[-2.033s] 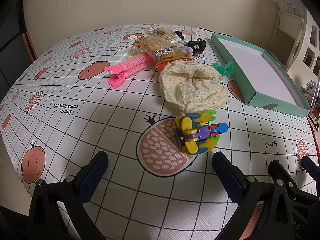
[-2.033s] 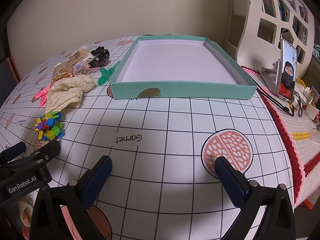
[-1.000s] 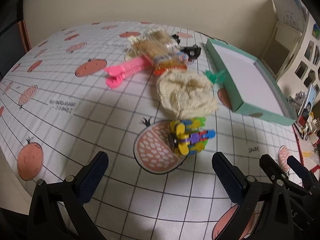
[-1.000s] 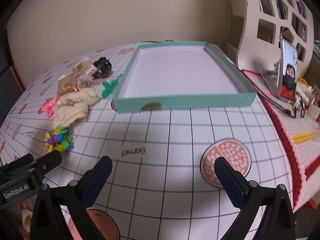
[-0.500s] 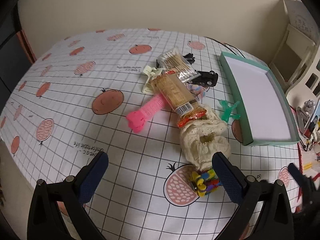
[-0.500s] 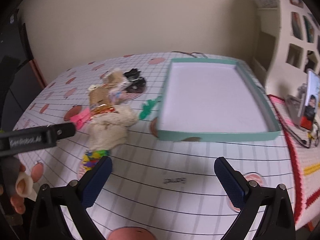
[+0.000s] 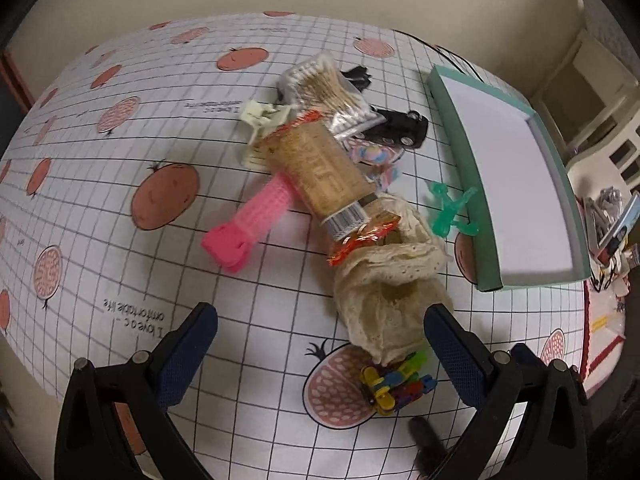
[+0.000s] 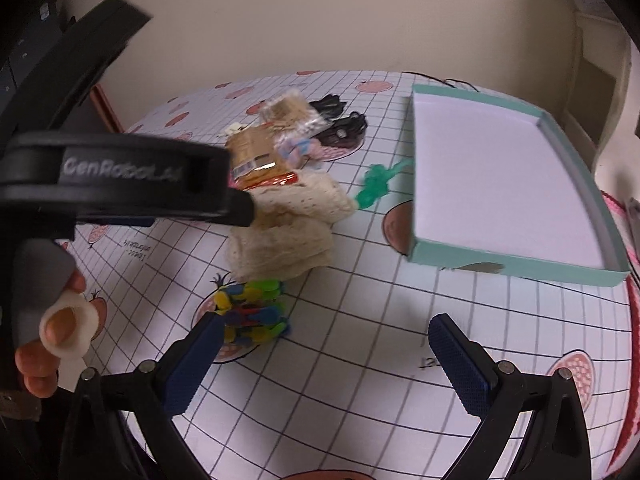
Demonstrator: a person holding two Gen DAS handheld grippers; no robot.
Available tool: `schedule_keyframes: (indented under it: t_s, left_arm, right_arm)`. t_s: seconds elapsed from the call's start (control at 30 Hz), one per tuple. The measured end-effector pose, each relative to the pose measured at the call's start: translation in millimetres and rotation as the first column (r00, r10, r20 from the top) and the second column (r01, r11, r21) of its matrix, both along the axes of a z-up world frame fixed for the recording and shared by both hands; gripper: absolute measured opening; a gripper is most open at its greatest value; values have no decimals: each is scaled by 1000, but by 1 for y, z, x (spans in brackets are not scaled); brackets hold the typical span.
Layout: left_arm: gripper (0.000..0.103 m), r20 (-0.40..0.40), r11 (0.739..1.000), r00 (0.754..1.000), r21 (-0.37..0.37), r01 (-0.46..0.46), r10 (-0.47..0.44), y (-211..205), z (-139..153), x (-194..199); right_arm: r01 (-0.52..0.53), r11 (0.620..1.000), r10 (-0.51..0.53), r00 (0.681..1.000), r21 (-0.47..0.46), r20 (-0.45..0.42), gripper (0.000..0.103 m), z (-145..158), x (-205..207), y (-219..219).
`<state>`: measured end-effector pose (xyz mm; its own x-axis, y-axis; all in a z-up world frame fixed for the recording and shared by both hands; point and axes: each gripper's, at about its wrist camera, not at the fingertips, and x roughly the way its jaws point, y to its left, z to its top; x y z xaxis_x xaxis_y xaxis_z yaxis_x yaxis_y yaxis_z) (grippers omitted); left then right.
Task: Organize objects
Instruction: 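Grasp the colourful block toy with the right gripper while the left gripper grasps the cream lace cloth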
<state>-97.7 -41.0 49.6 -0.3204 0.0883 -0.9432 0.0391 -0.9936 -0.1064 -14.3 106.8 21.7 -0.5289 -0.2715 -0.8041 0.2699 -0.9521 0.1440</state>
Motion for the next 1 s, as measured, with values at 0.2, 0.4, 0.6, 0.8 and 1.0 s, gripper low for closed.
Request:
schedule_keyframes:
  t_s: [0.2,0.4,0.6,0.8,1.0]
  left_arm:
    - [101,21,999,1000,25,22,-22,5,-8,-4]
    - [98,34,999,999,36,22,-23,6,-12,-7]
    - [90,55,999,998,48,11,-13,4,-17,-10]
    - [81,67,999,998,41,10,-12,5,-20,-12]
    - [71,90,999,996,49,19,-24,8,-25,-13]
  right_arm:
    - [-63,998,63,998,12,-9,103,-9,4,-13]
    - [-90,996,90,996,14,5,99,-20,4,-21]
    - [-112,994,112,994,10,-14,89,-20,6,-27]
    - [-101,995,101,994,-3,-30,75,-19,7,-20]
    - [-93,996,93,995,-6,-23,56,-21,10,-13]
